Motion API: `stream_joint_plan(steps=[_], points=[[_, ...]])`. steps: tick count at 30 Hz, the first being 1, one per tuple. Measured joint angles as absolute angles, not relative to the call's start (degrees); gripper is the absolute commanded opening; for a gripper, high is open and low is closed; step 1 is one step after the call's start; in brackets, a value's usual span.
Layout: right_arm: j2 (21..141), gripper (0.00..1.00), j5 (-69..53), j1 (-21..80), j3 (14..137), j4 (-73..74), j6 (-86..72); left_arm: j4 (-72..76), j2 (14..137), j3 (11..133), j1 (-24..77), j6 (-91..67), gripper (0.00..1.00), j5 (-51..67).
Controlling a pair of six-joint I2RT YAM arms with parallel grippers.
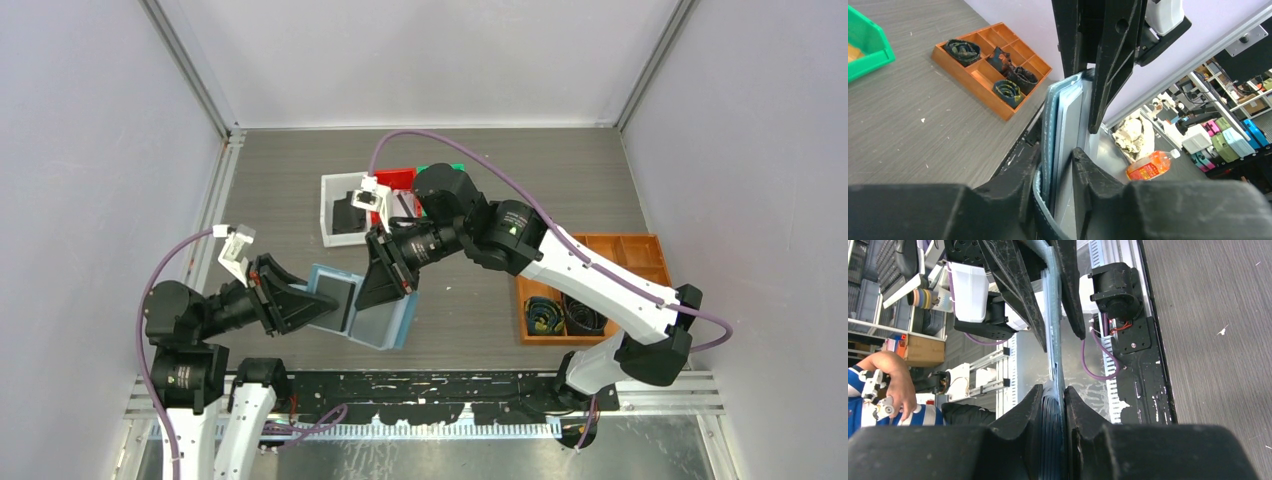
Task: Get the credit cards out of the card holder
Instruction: Remove the credit card from the card holder.
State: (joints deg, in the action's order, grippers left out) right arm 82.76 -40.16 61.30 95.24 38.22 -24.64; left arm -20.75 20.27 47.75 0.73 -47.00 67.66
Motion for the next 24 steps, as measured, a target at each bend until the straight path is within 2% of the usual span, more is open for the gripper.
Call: stream_joint_plan(steps=[2,6,13,17,19,24], points=[[82.7,0.12,-40.1,61.3,95.1,37.8,-24.8,-19.9,20.3,47.7,0.7,-47.9,0.13,67.6],[82.5,0.43,-39.7,61.0,93.4,36.0,-25.7,-19.0,20.3,47.7,0.7,-48.2,0.01,68.1],[79.8,0.69,-39.9,56.7,87.0,28.5,-29.3,-19.5,20.5,47.8,0.7,-47.3,0.0,66.2],[74.5,0.71,-35.0,48.7,81.6,24.6,-33.7,-23.2,21.7,48.6,0.7,-43.3,0.0,62.1],[71.3,0.67,-29.9,46.5,80.1,23.7,-35.0,-25.2,22.9,49.1,0.7,-41.3,0.0,59.7],[61.3,0.64,-23.0,46.3,74.1,16.7,-41.5,-28.7,25.6,49.7,0.7,-38.4,0.0,53.1]])
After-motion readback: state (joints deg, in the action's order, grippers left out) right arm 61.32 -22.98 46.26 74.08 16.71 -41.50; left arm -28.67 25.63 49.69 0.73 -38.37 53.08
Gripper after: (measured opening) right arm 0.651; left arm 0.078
